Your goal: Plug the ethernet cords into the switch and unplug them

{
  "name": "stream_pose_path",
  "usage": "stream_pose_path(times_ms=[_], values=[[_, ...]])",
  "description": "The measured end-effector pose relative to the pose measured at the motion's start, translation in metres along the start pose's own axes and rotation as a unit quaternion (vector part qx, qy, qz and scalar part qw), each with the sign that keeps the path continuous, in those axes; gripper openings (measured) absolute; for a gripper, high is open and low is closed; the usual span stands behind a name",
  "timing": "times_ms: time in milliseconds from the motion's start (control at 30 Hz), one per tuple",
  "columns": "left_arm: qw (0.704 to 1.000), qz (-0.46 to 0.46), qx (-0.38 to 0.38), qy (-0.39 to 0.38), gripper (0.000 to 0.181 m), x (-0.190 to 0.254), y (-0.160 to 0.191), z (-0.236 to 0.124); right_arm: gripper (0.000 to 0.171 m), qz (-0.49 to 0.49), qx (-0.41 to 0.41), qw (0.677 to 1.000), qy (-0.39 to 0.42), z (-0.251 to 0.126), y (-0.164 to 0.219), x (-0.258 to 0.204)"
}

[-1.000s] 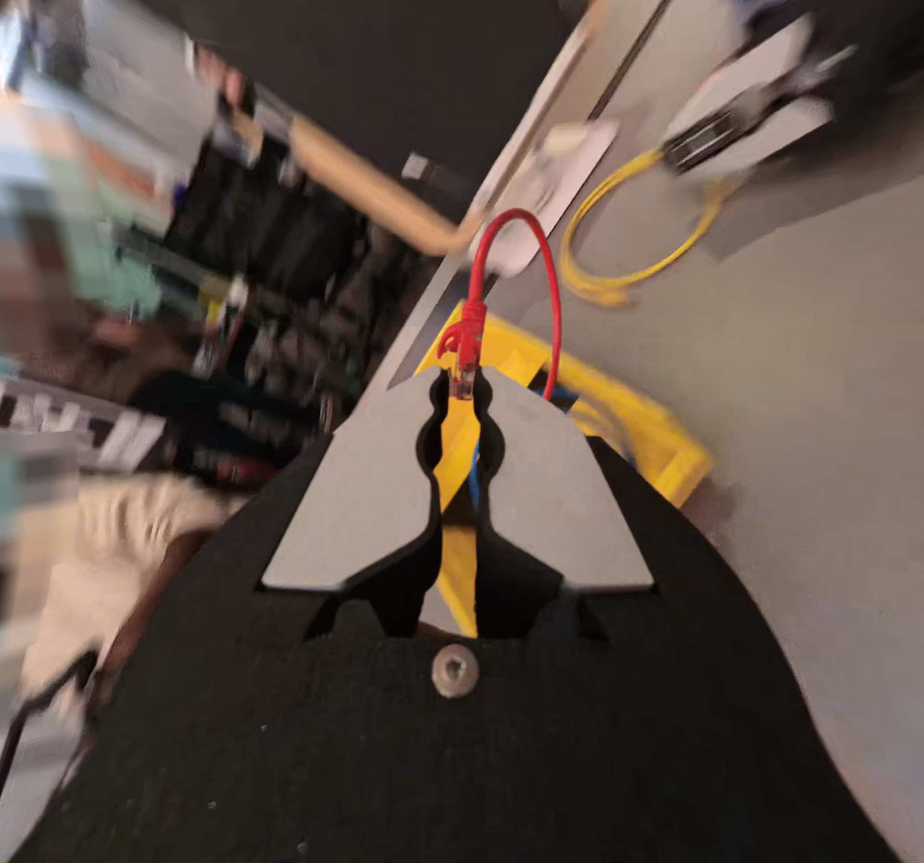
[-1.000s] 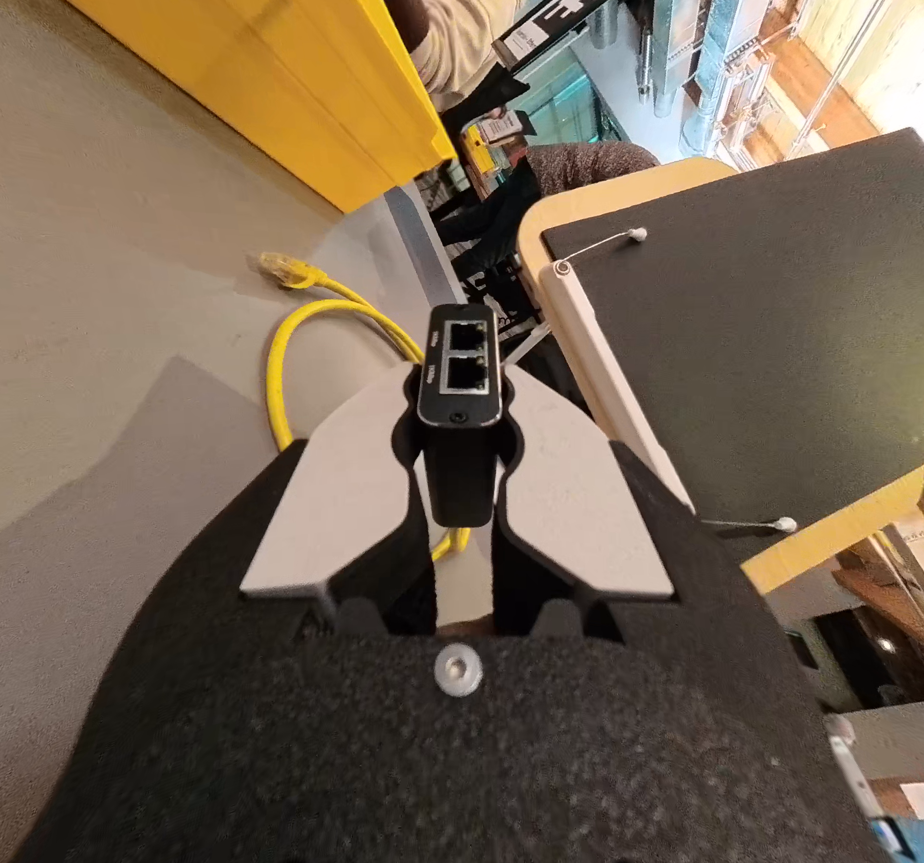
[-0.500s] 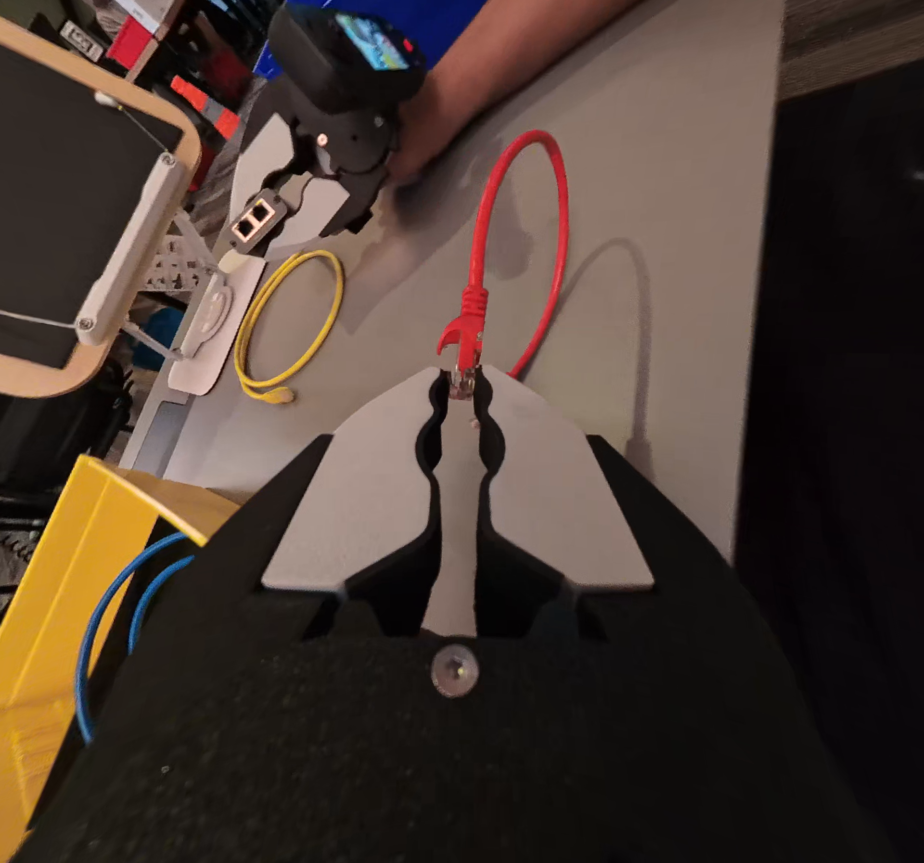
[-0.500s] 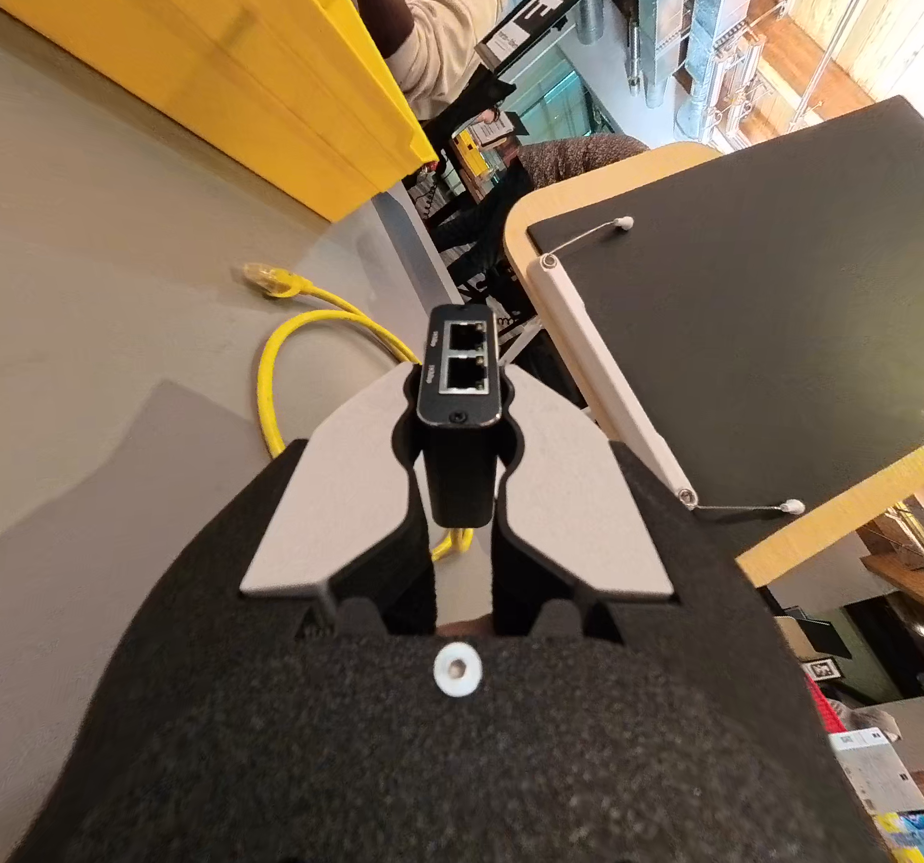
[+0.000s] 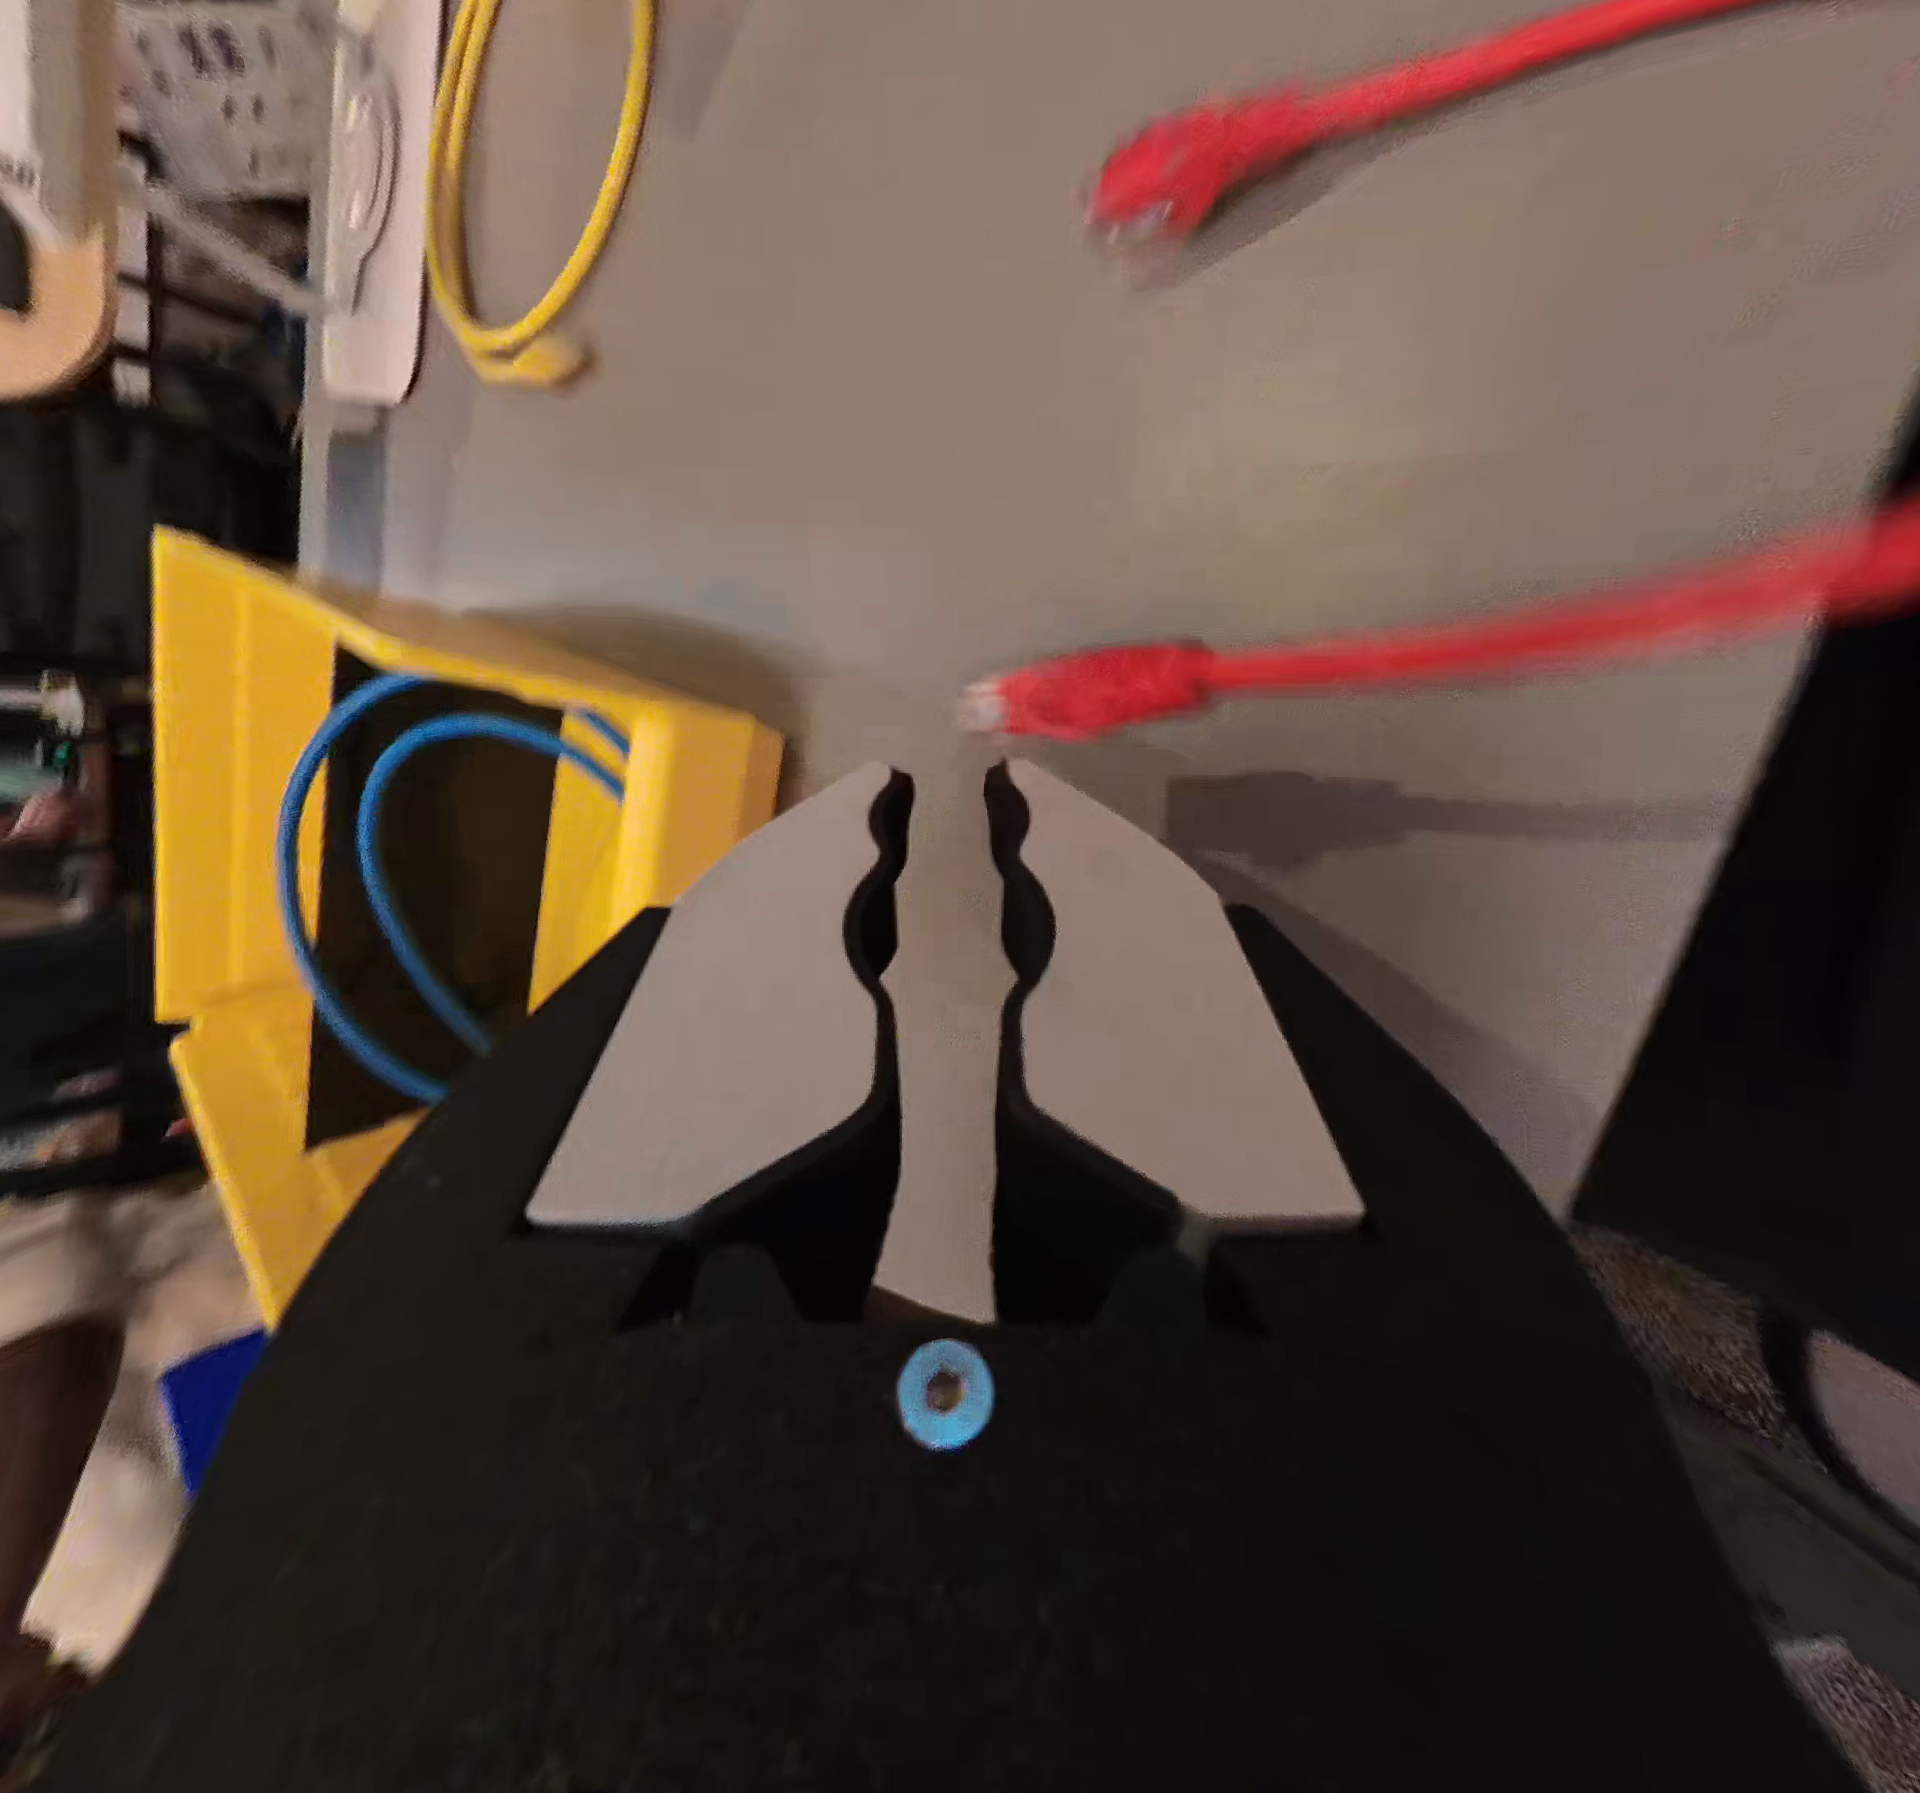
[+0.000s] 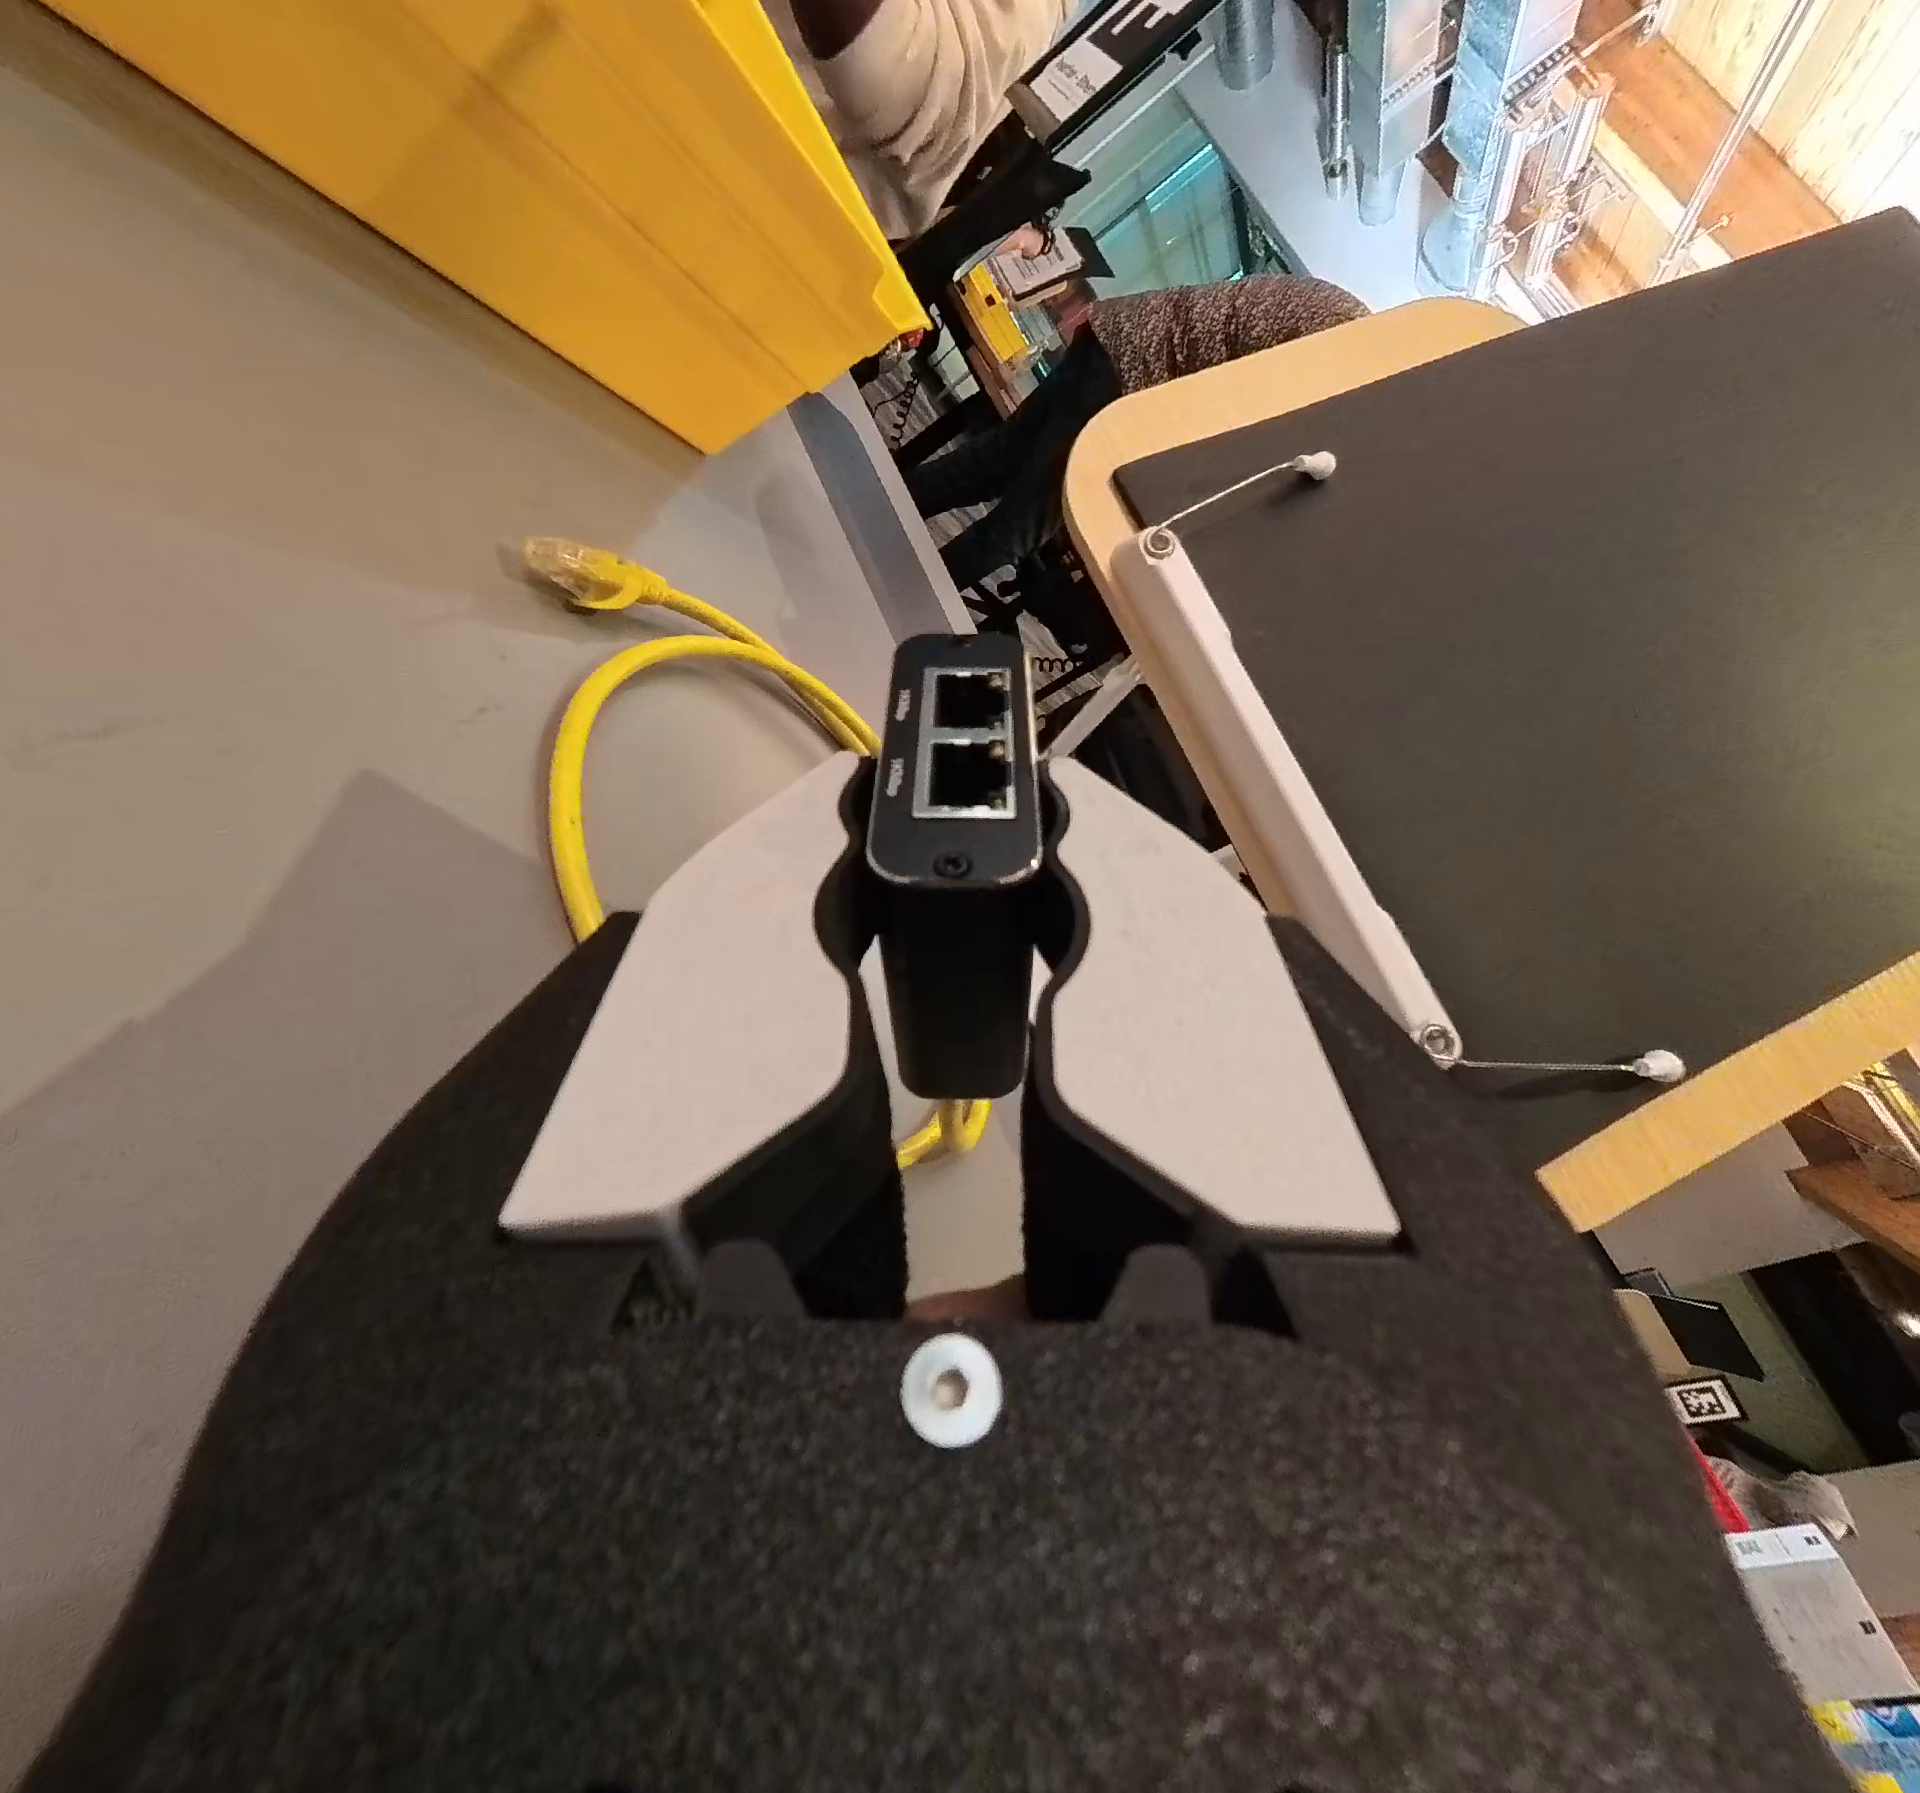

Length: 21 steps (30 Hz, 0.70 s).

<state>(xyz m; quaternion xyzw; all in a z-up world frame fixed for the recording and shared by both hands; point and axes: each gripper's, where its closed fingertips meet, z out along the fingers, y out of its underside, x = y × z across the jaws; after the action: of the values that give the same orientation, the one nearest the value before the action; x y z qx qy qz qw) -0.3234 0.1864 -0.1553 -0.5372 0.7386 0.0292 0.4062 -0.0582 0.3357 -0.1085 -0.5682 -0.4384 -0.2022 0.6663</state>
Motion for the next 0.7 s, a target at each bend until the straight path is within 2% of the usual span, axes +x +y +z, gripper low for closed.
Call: stream_pose_path(times_ms=[133, 200, 267, 333, 433, 567, 700], values=[[0.989, -0.041, -0.110, -0.085, 0.012, -0.035, 0.050, -0.001, 0.027, -0.006, -0.001, 1.000, -0.003, 0.000, 0.000, -0.002], [0.967, -0.114, -0.179, -0.138, 0.013, -0.050, 0.080, -0.010, 0.027, -0.008, -0.001, 1.000, -0.004, 0.000, 0.000, -0.002], [0.936, -0.222, -0.207, -0.177, 0.015, -0.050, 0.090, -0.028, 0.028, -0.007, -0.002, 1.000, -0.003, 0.000, 0.000, -0.002], [0.908, -0.350, -0.160, -0.167, 0.022, -0.028, 0.068, -0.041, 0.027, -0.006, -0.002, 1.000, -0.003, -0.001, 0.000, -0.002], [0.851, -0.518, -0.047, -0.078, 0.034, 0.023, 0.008, -0.044, 0.027, -0.006, -0.001, 1.000, -0.005, 0.000, 0.000, -0.003], [0.820, -0.563, -0.051, -0.090, 0.041, 0.052, 0.000, -0.037, 0.027, -0.011, -0.001, 1.000, -0.009, 0.001, 0.000, -0.005], [0.792, -0.608, -0.032, -0.050, 0.045, 0.065, -0.012, -0.018, 0.027, -0.005, -0.001, 1.000, -0.009, 0.000, 0.000, -0.004]])
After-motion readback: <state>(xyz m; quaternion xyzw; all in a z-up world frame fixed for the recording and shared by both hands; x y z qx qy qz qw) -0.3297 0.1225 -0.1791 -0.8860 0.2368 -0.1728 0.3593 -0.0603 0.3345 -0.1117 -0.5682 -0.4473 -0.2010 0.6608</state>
